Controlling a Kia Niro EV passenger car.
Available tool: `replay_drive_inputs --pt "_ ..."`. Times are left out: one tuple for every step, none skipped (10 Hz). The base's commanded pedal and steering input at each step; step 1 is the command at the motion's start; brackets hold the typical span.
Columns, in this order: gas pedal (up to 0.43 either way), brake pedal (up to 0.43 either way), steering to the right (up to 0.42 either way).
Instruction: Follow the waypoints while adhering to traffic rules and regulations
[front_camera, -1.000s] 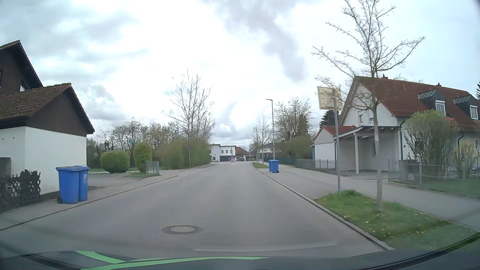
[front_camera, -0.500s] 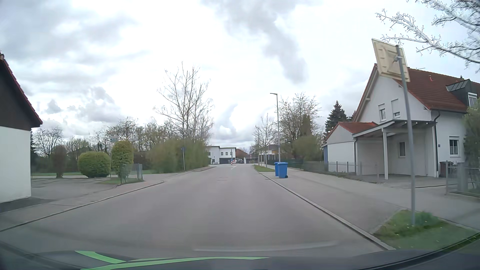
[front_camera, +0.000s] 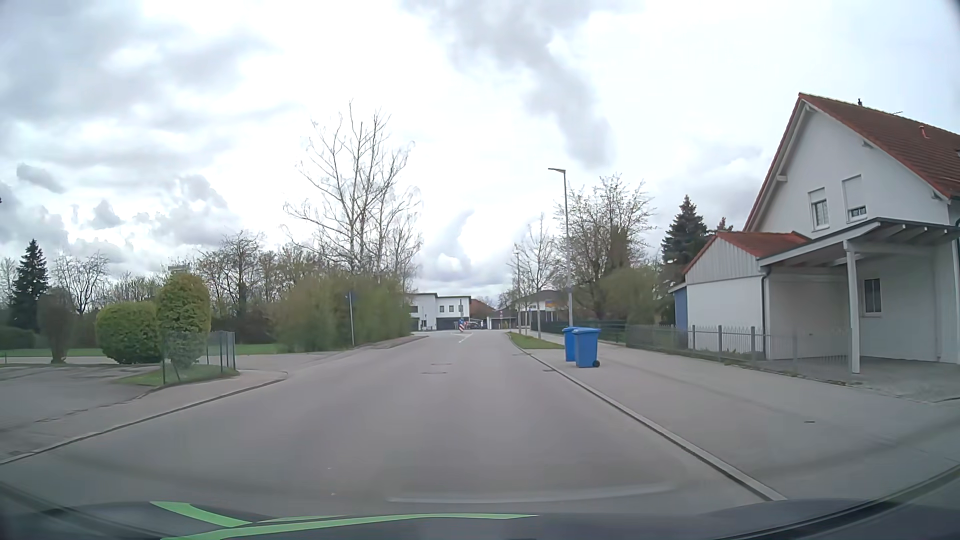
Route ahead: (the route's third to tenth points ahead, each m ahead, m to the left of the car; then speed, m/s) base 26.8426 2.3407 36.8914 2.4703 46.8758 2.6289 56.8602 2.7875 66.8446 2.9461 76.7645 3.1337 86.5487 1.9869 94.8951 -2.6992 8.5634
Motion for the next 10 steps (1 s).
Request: replay_drive_inputs --pt "0.0 0.0 0.001" --pt "0.0 0.0 0.0" --pt "0.0 0.0 0.0" --pt "0.0 0.0 0.0" --pt "0.0 0.0 0.0" --pt "0.0 0.0 0.001" --pt "0.0 0.0 0.001" --pt "0.0 0.0 0.001" --pt "0.0 0.0 0.001" --pt "0.0 0.0 0.0"
